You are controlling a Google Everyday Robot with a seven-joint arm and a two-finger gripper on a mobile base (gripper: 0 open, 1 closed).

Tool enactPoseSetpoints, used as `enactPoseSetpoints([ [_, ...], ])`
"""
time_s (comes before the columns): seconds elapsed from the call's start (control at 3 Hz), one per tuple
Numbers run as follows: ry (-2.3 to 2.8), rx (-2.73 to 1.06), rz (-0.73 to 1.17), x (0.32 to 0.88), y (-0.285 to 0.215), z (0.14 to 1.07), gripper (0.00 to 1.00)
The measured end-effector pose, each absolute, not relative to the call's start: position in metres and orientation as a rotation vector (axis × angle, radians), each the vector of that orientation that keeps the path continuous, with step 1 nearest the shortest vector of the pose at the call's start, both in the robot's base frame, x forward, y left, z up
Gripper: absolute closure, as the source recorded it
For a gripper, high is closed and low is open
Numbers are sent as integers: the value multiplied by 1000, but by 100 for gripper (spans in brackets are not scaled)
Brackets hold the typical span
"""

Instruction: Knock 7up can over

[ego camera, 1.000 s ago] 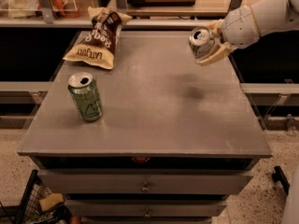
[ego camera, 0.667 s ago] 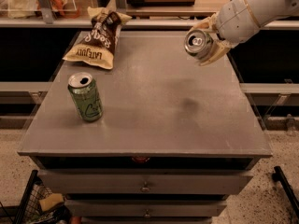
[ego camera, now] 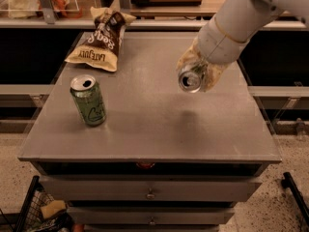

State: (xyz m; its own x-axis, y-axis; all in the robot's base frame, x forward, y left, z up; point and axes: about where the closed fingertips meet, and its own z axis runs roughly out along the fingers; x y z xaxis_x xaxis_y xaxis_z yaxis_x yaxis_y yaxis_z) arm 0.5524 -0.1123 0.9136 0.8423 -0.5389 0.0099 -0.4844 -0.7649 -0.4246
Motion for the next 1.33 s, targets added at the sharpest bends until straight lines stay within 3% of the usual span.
enactPoseSetpoints([
  [0.33, 652, -2824, -213, 533, -105, 866, 100],
  [1.33, 596, -3006, -316, 529, -99, 829, 35],
])
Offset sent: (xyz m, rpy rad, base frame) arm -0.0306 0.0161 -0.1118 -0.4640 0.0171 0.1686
